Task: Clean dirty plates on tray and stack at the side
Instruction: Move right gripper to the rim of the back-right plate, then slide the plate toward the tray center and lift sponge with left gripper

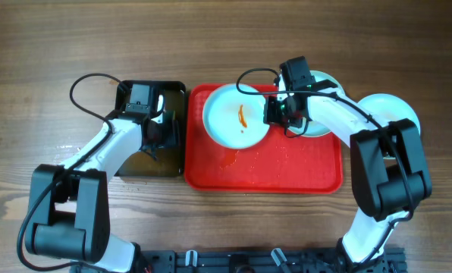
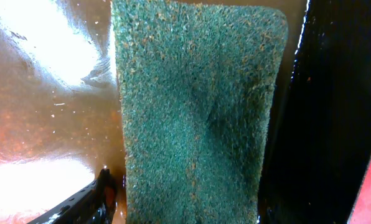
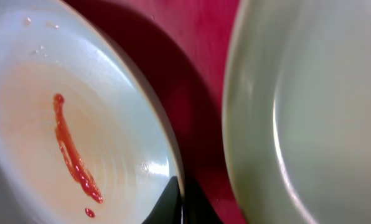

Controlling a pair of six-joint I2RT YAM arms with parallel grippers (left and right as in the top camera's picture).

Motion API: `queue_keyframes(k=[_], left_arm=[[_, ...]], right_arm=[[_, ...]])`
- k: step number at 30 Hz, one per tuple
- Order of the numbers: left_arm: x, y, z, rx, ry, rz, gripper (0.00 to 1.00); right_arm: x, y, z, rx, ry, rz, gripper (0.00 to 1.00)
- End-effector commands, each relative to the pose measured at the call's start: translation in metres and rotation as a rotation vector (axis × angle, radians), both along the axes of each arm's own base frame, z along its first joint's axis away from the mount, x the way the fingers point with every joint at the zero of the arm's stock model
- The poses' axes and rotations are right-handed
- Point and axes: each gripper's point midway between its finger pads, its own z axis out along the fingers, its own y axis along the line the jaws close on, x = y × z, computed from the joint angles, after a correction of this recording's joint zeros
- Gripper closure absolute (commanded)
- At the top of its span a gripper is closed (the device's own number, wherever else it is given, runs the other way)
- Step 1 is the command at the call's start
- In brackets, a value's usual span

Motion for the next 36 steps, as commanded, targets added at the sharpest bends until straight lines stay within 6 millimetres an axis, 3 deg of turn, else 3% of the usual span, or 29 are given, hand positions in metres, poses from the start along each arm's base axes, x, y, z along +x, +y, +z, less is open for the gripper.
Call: queue_keyframes(k=[1,5,9,14,19,21,22,23,26,36], left_arm=[[0.003,-0.001,0.005,-0.013,-0.014,-0.004,0.31],[0.003,-0.001,0.005,-0.013,-0.014,-0.004,0.30],[0.013,-0.003,0.008,-0.019,-0.059,-0.005,0.31],[0.040,-0.003,0.018,-0.016,-0.178,0.003,0.32],[0.041,-0.001,0.016,-0.002,-0.179,0.007,0.35],[0.039,0.000,0.007,0.002,-0.152,0.007,0.42],[0.038,0.000,0.003,0.004,-0.140,0.007,0.51],[0.036,0.000,-0.002,0.006,-0.126,0.007,0.72],[0.033,0.001,-0.010,0.010,-0.102,0.006,0.96],[0.029,0.000,-0.009,0.007,-0.088,0.005,0.96]], right_arm=[[-0.029,-0.001,-0.013,-0.014,0.110,0.055,0.96],[-0.054,0.004,-0.011,0.014,0.206,0.081,0.95],[-0.041,0.008,-0.010,0.026,0.150,0.081,0.91],[-0.031,0.011,-0.009,0.037,0.108,0.083,0.95],[-0.032,0.011,-0.009,0.037,0.110,0.084,0.95],[-0.032,0.011,-0.009,0.037,0.113,0.083,0.95],[-0.033,0.011,-0.009,0.037,0.113,0.083,0.95],[-0.033,0.011,-0.009,0.036,0.116,0.083,0.95],[-0.033,0.011,-0.010,0.036,0.117,0.083,0.95],[-0.034,0.010,-0.010,0.035,0.118,0.085,0.94]])
